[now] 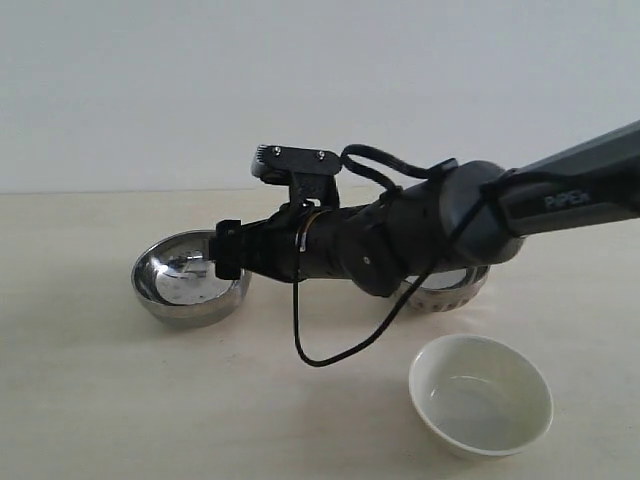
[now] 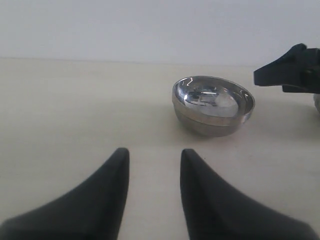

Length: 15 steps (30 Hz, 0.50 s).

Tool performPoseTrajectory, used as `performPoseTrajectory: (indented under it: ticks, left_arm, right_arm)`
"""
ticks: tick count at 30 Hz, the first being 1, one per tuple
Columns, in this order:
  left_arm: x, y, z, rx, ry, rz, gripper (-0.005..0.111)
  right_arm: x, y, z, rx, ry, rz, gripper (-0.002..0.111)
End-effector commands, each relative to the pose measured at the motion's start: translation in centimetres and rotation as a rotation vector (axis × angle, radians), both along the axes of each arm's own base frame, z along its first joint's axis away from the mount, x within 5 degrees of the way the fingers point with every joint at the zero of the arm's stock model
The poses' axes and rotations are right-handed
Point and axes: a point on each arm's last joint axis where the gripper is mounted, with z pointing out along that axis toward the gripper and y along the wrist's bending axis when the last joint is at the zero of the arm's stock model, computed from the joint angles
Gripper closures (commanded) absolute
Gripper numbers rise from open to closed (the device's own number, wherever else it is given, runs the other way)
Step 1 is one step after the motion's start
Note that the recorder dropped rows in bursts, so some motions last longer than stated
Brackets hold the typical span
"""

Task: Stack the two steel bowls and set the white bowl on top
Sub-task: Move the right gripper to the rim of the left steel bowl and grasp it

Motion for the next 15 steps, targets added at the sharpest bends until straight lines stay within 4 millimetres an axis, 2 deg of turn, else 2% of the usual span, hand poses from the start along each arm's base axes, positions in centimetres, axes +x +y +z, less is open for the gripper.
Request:
performPoseTrajectory:
  ticks: [1, 8, 10, 14, 15]
  left_arm:
    - [0.0, 0.0, -0.1, 0.001, -0.006, 0.003, 0.074]
    - [0.0, 0.0, -0.1, 0.001, -0.006, 0.003, 0.074]
    - [0.0, 0.0, -0.1, 0.001, -0.006, 0.003, 0.074]
    - [0.0, 0.0, -0.1, 0.001, -0.006, 0.003, 0.074]
    - [0.0, 0.0, -0.1, 0.001, -0.006, 0.003, 0.074]
  right_arm:
    - [0.9, 1.8, -1.6, 0.027, 0.006, 0.003, 0.026]
    - [2.1, 3.4, -3.8, 0.033, 0.040, -0.009, 0.026]
    - [2.2, 3.5, -4.2, 0.035, 0.045, -0.012, 0.031]
    - [2.3, 3.5, -5.0, 0.037, 0.059, -0.018, 0.061]
    - [2.2, 3.5, -5.2, 0.035, 0.064, -0.020, 0.074]
